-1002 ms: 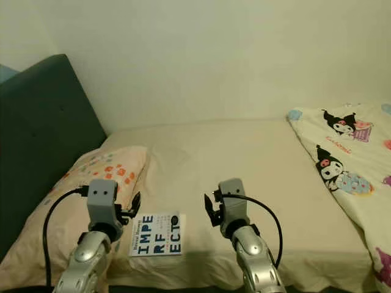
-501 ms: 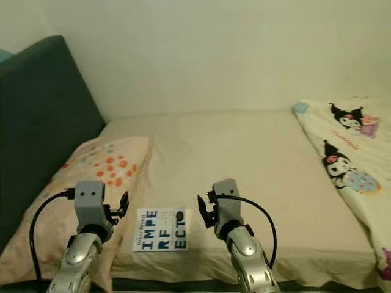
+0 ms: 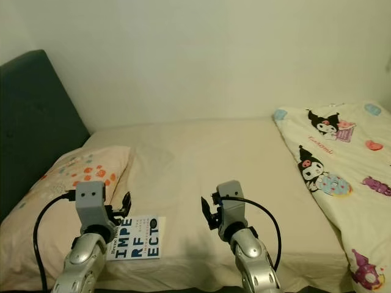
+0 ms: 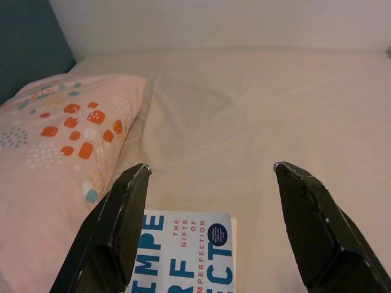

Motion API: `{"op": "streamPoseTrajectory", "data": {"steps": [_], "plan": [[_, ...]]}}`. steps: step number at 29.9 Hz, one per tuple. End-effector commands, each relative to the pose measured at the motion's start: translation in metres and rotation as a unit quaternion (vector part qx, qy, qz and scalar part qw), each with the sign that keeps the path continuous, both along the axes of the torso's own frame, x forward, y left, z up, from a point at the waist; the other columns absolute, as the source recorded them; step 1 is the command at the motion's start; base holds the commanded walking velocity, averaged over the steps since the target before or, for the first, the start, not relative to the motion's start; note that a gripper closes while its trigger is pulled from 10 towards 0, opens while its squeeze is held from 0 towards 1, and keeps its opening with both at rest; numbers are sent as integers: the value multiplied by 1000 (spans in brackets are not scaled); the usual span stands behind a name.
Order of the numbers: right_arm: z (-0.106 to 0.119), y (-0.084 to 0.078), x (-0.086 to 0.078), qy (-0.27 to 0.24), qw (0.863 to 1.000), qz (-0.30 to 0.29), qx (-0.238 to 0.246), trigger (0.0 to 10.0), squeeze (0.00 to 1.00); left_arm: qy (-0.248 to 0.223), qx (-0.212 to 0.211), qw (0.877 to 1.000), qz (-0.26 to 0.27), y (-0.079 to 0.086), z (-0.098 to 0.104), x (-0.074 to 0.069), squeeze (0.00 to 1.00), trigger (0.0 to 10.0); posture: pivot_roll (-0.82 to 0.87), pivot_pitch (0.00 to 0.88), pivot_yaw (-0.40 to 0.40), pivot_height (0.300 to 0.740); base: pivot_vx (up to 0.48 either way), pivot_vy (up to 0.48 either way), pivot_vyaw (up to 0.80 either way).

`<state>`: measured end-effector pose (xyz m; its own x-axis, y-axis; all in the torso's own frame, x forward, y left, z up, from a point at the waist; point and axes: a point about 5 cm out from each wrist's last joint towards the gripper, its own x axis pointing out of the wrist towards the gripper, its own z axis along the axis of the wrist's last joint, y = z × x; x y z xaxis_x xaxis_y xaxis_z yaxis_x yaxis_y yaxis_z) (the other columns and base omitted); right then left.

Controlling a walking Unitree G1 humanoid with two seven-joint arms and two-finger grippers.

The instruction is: Clean up the room

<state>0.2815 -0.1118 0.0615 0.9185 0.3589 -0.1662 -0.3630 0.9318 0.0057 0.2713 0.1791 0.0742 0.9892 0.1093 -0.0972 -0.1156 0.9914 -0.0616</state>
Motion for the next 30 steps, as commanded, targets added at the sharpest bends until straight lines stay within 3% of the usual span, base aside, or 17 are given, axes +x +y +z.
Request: {"op": "streamPoseTrajectory", "data": {"steps": [1,6,9,12,13,17,18,19,22,25,27,30], "plan": [[1,4,-1,4,1000,8,5,10000,0,23,14,1000,7,7,-6,-2,0,10000,-48,31,46,740,0,0,0],[-5,5,-1,17,1000,8,4,10000,0,22,32,999,-21,3,-9,-1,0,10000,-45,30,45,740,0,0,0],[-21,2,0,60,998,-26,2,10000,0,52,69,995,-50,0,-26,-3,0,10000,-45,30,45,740,0,0,0],[-25,-2,1,68,997,-43,-14,10000,0,64,85,993,-48,2,-30,-3,0,10000,-39,18,35,740,0,0,0],[-29,-12,-2,70,995,-53,-44,10000,0,74,91,993,-25,8,-32,-4,0,10000,-30,8,28,740,0,0,0],[-33,-21,-14,80,994,-24,-67,10000,0,108,97,989,-18,14,-41,-9,0,10000,-29,6,28,740,0,0,0],[-42,-24,-23,110,990,-3,-90,10000,0,140,103,985,-26,16,-53,-15,0,10000,-30,1,29,740,0,0,0],[-42,-24,-23,110,990,-3,-90,10000,0,140,103,985,-26,16,-53,-15,0,10000,-30,1,29,740,0,0,0],[-77,-32,-60,222,955,84,-179,10000,0,204,100,974,-14,28,-81,-32,0,10000,-54,4,35,740,0,0,0],[-84,-40,-67,244,954,49,-169,10000,0,200,90,976,-14,27,-83,-35,0,10000,-49,6,35,740,0,0,0],[-82,-40,-61,225,963,17,-145,10000,0,187,60,980,-28,20,-82,-34,0,10000,-51,6,37,740,0,0,0],[-76,-38,-54,198,972,-4,-126,10000,0,175,48,983,-30,17,-81,-33,0,10000,-57,8,38,740,0,0,0]]}}
